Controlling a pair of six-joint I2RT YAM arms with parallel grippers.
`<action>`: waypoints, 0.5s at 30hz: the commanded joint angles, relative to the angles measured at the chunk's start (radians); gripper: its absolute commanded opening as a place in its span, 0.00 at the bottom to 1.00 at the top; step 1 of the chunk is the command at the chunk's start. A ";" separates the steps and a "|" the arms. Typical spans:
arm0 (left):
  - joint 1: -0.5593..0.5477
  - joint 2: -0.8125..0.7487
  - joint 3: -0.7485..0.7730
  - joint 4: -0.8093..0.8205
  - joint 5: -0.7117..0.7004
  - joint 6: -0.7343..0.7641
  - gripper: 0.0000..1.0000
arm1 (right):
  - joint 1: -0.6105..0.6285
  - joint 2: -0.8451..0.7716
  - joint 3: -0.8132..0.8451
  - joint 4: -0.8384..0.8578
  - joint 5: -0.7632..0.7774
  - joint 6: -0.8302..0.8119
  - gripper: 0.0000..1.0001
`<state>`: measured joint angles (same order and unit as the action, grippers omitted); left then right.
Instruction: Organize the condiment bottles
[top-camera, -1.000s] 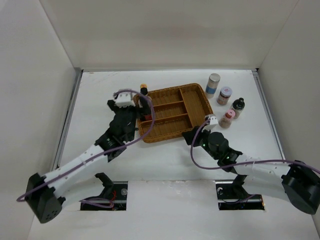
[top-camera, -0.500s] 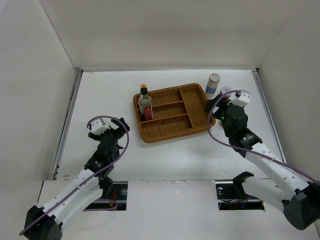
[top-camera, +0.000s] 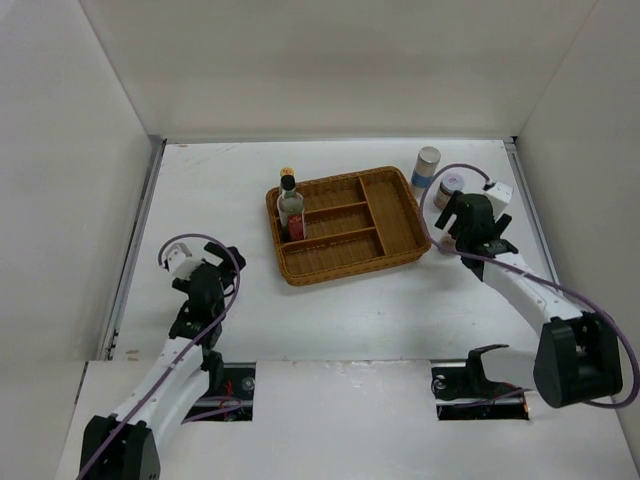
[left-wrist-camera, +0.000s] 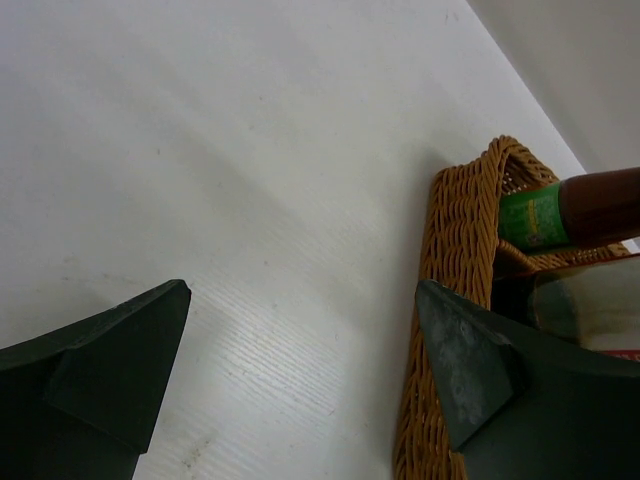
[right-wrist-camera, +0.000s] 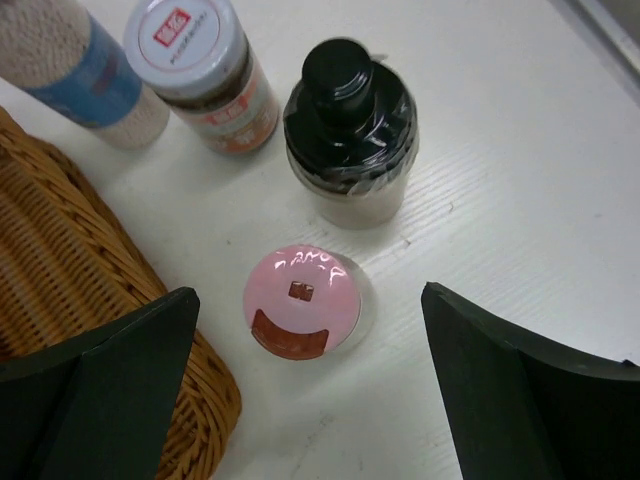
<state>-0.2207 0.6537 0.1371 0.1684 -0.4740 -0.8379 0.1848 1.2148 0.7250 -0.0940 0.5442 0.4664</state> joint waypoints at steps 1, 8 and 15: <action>-0.022 -0.002 -0.002 0.051 0.009 -0.041 1.00 | -0.006 0.041 0.074 0.014 -0.041 -0.005 1.00; -0.059 0.096 0.036 0.046 -0.020 -0.035 1.00 | -0.035 0.169 0.096 0.108 -0.093 0.006 0.77; -0.093 0.179 0.099 0.016 -0.018 -0.030 1.00 | -0.022 0.031 0.056 0.128 -0.032 -0.021 0.43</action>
<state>-0.3054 0.8425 0.1783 0.1646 -0.4843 -0.8631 0.1474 1.3659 0.7734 -0.0311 0.4656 0.4610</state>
